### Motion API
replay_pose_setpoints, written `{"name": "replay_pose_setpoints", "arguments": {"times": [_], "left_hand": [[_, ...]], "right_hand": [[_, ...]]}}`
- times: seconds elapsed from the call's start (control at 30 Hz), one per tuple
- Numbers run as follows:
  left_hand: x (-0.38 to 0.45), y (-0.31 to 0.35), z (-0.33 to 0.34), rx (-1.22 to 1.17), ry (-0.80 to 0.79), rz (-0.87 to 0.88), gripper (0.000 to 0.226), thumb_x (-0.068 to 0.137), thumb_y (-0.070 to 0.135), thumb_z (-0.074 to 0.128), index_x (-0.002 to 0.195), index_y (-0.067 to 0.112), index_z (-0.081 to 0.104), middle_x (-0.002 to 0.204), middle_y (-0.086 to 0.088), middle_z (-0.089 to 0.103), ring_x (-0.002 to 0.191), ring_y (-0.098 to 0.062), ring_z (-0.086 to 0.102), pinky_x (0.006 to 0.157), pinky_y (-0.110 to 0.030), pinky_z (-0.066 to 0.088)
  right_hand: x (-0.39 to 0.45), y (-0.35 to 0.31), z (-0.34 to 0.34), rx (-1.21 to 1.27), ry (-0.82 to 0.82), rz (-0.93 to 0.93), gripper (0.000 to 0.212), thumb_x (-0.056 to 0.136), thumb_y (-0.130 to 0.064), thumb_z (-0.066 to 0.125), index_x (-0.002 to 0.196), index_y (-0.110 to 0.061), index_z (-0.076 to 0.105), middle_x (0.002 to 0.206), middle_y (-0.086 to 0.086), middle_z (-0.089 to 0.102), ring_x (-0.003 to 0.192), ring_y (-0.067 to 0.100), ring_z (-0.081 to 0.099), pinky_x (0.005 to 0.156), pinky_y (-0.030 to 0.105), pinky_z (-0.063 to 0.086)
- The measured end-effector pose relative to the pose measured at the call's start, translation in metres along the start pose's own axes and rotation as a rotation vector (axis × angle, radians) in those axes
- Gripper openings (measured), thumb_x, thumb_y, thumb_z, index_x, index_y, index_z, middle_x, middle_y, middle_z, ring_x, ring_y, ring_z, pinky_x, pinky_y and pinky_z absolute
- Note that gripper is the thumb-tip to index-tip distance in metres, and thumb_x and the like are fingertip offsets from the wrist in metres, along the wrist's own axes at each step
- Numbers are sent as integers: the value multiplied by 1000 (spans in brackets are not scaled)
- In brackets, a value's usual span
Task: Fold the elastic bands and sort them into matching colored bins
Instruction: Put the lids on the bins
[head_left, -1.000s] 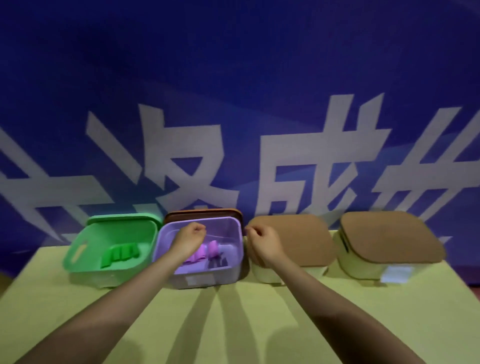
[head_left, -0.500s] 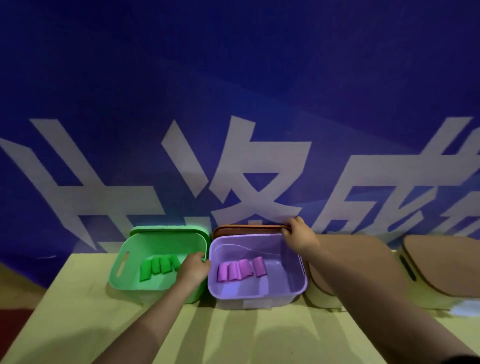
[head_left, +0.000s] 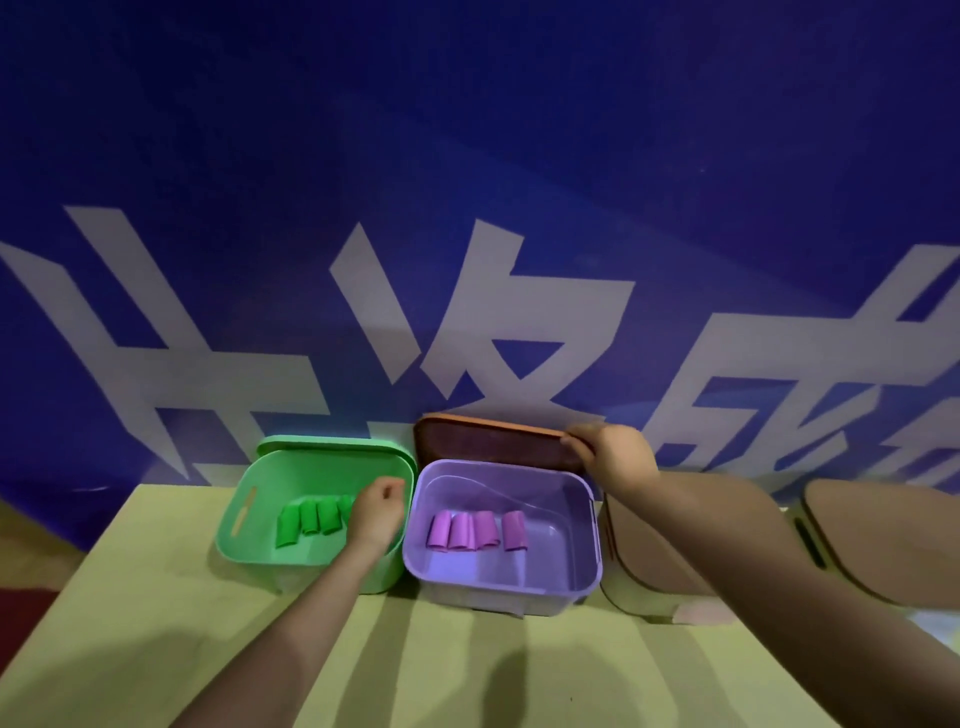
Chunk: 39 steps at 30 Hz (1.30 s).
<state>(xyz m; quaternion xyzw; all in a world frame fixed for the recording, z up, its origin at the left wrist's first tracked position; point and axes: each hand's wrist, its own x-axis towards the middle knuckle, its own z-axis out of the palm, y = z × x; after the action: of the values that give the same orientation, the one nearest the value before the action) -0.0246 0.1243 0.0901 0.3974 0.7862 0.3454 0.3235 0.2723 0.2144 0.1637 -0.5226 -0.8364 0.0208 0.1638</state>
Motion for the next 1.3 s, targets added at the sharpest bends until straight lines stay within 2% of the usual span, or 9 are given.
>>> {"name": "replay_pose_setpoints", "arguments": {"times": [0.1, 0.23, 0.47, 0.6, 0.7, 0.87, 1.07, 1.17, 1.3], "left_hand": [[-3, 21, -5, -477, -31, -170, 38, 104, 21, 31, 122, -4, 53, 91, -10, 61, 70, -22, 53, 60, -30, 42], [-7, 39, -16, -797, -181, -342, 54, 102, 46, 26, 131, 5, 45, 109, -14, 53, 76, -23, 53, 63, -32, 45], [-26, 20, -4, -126, -165, -169, 13, 90, 6, 54, 86, 4, 67, 93, -19, 64, 75, -25, 56, 67, -31, 42], [-49, 7, -3, 312, -114, -11, 30, 92, 16, 51, 117, 7, 65, 116, -17, 66, 102, -32, 62, 77, -31, 44], [-64, 4, -4, 534, -44, 83, 33, 97, 25, 46, 122, 10, 59, 119, -17, 57, 100, -31, 60, 76, -31, 46], [-71, 1, 1, 559, -10, 185, 24, 96, 18, 48, 109, 5, 63, 112, -15, 52, 89, -27, 60, 75, -31, 45], [-67, 4, 9, 521, 36, 252, 20, 94, 12, 48, 108, 8, 62, 106, -12, 52, 87, -25, 58, 77, -32, 47], [-60, 6, 15, 566, 27, 296, 25, 93, 10, 44, 113, 8, 59, 107, -13, 53, 94, -28, 55, 79, -36, 47], [-53, 8, 21, 615, 42, 287, 31, 92, 7, 40, 118, 7, 56, 111, -12, 53, 103, -27, 51, 80, -36, 48]], "right_hand": [[-29, -4, -13, -23, 208, -92, 23, 87, -35, 57, 81, -19, 72, 74, 2, 70, 62, 26, 66, 48, 29, 47], [-83, -18, -10, 42, 210, -159, 27, 87, -43, 51, 87, -27, 72, 83, -4, 71, 58, 19, 64, 44, 24, 46], [-148, -26, 36, 68, 68, -129, 29, 85, -40, 49, 92, -28, 74, 93, -11, 69, 66, 9, 65, 48, 19, 46], [-154, -24, 42, 79, -77, -61, 32, 90, -46, 45, 106, -30, 68, 101, -8, 63, 93, 15, 58, 65, 30, 50], [-145, -27, 36, 70, -86, -73, 38, 89, -50, 42, 101, -27, 69, 96, -5, 62, 93, 16, 54, 69, 33, 48], [-125, -30, 31, 16, -128, -58, 29, 88, -43, 46, 89, -18, 62, 93, 1, 55, 92, 23, 51, 77, 36, 45], [-105, -31, 32, -27, -271, 105, 60, 93, -53, 44, 143, -21, 34, 152, 5, 30, 141, 28, 23, 114, 40, 26], [-102, -32, 41, -58, -346, 184, 76, 94, -64, 22, 152, -16, 13, 161, 9, 8, 148, 27, 2, 119, 39, 10], [-109, -44, 52, -78, -363, 226, 113, 62, -70, -29, 153, -11, 4, 160, 15, -3, 148, 30, -8, 114, 35, -9]]}}
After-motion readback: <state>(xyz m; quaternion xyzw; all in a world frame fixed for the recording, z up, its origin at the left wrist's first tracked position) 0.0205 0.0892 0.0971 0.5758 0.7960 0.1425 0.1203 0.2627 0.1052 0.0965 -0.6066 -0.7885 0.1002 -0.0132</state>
